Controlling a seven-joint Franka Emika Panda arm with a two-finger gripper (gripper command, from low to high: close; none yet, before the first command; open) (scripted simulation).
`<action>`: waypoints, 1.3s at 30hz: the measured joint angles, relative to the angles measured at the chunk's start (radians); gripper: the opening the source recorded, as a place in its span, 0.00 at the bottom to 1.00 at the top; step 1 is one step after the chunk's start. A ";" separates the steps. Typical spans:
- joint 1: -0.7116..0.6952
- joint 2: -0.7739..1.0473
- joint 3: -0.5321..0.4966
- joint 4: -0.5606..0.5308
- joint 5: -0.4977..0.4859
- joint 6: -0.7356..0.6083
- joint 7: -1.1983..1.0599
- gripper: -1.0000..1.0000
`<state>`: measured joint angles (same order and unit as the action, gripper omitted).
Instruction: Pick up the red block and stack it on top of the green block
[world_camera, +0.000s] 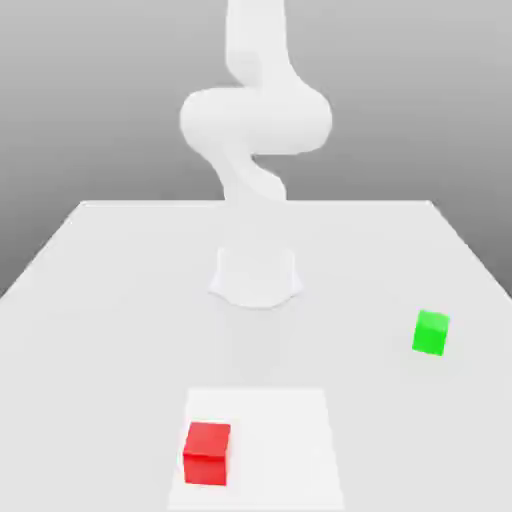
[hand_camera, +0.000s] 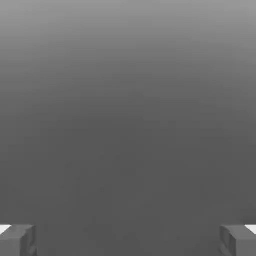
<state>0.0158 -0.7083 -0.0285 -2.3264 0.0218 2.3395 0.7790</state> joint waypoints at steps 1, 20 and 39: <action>0.006 0.040 -0.011 -0.011 0.010 0.017 -0.010 0.50; 0.026 0.730 -0.110 -0.213 0.085 0.321 -0.104 0.50; 0.000 0.953 -0.099 -0.236 0.068 0.466 -0.101 0.00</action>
<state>0.0155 0.2449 -0.1276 -2.5627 0.0894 2.8059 0.6782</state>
